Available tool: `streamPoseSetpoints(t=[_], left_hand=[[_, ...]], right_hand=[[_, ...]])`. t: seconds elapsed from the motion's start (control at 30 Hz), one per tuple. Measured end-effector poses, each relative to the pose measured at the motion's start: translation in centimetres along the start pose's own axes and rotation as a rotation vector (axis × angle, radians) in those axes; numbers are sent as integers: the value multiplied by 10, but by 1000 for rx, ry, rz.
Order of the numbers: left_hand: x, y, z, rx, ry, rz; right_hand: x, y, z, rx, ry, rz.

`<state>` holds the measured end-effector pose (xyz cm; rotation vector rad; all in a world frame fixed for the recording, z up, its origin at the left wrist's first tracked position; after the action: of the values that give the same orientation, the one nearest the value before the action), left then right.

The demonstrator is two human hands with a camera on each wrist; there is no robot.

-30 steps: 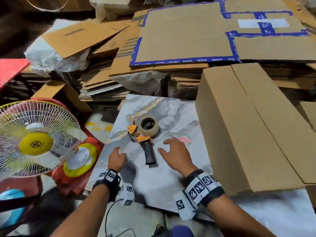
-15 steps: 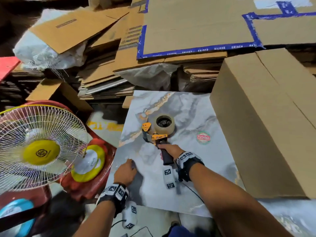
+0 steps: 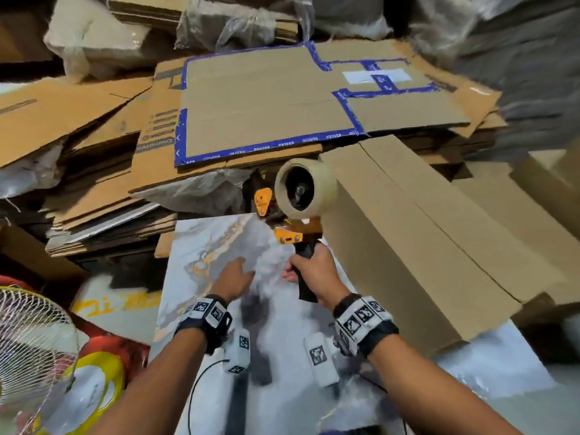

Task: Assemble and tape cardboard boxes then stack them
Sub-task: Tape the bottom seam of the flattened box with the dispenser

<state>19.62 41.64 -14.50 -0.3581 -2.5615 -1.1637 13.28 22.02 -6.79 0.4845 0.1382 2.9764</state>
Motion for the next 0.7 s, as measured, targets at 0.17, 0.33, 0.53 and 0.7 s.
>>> streamPoseSetpoints(t=[0.17,0.33,0.53,0.7], left_hand=[[-49,2,-176,52,-344,-40],[-86,-14,-302,-8,-518,-48],[-140,-29,-351,-319,-536,-42],[-170,-30,-351,-374,-529,-30]], right_hand=[[18,125,35,162,66,-421],[61,221,34,332,3,-722],[107,283,5,449,-177,-984],[111,305,-13,226,-163,-901]])
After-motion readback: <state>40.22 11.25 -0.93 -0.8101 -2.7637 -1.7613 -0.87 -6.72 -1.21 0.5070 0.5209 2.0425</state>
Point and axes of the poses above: each hand's wrist, its own x-axis away from the middle knuckle, its own y-axis out of the back of the hand, z = x × y, the point moved 8 cm from there along -x, towards the middle knuckle, and after that the axes turned 6 degrees about x, right-handed, at the moved point
